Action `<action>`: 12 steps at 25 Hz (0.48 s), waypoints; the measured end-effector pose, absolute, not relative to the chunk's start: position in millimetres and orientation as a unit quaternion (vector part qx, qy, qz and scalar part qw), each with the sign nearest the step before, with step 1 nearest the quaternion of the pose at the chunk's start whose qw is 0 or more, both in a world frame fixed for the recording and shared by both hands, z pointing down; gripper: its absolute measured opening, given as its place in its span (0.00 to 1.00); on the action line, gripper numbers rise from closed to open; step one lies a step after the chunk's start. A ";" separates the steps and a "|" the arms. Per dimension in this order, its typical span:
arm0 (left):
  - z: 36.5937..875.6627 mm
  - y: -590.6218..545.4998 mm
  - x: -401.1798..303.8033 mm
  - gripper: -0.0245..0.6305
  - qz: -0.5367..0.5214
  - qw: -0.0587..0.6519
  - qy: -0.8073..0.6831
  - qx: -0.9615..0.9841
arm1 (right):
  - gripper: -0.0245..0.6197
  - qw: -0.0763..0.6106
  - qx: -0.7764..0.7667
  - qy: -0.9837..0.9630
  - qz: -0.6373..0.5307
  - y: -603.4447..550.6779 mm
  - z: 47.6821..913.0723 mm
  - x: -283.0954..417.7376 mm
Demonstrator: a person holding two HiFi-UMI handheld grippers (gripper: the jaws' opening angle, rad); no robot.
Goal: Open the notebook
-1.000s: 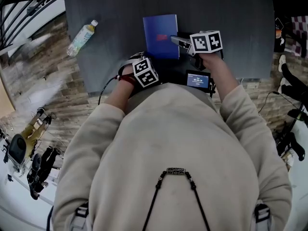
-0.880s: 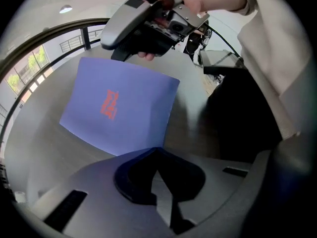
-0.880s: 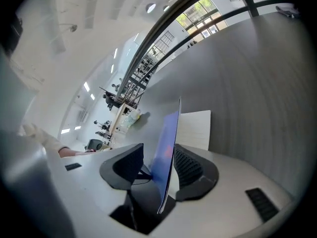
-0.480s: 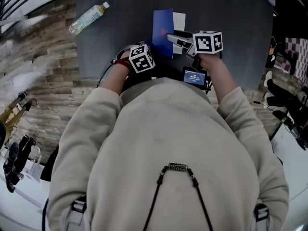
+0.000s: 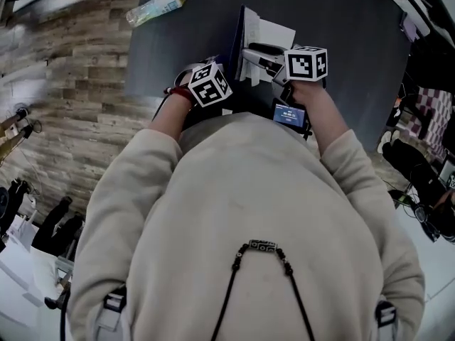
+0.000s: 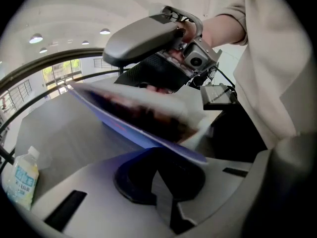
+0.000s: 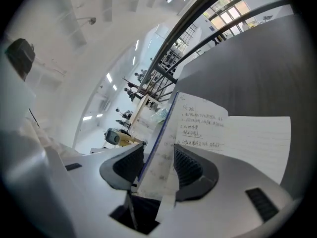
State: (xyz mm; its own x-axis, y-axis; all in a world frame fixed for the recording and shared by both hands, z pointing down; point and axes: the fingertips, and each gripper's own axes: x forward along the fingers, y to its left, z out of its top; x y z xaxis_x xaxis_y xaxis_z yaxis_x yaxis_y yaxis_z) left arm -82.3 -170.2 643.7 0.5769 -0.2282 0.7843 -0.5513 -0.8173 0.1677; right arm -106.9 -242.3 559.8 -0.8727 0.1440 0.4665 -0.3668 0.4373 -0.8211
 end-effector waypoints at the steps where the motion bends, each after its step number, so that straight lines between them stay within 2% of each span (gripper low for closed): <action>1: 641.2 -170.5 -82.0 0.04 0.400 0.196 -0.228 0.866 | 0.35 0.245 0.065 -0.813 0.524 -240.6 559.9 -111.9; 7: 627.0 -171.3 -91.1 0.04 0.385 0.188 -0.261 0.865 | 0.35 0.246 0.050 -0.813 0.525 -231.6 558.2 -133.2; 12: 614.8 -176.0 -113.9 0.04 0.369 0.185 -0.301 0.860 | 0.35 0.218 0.042 -0.804 0.552 -229.7 550.5 -151.1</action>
State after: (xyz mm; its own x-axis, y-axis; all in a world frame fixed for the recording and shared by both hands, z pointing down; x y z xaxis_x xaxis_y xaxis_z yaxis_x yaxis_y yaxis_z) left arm -113.9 -176.0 614.8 0.5469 -0.3812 0.7454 -0.6541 -0.7503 0.0962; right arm -151.1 -229.7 550.5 -0.9017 0.1735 0.3960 -0.3072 0.3875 -0.8692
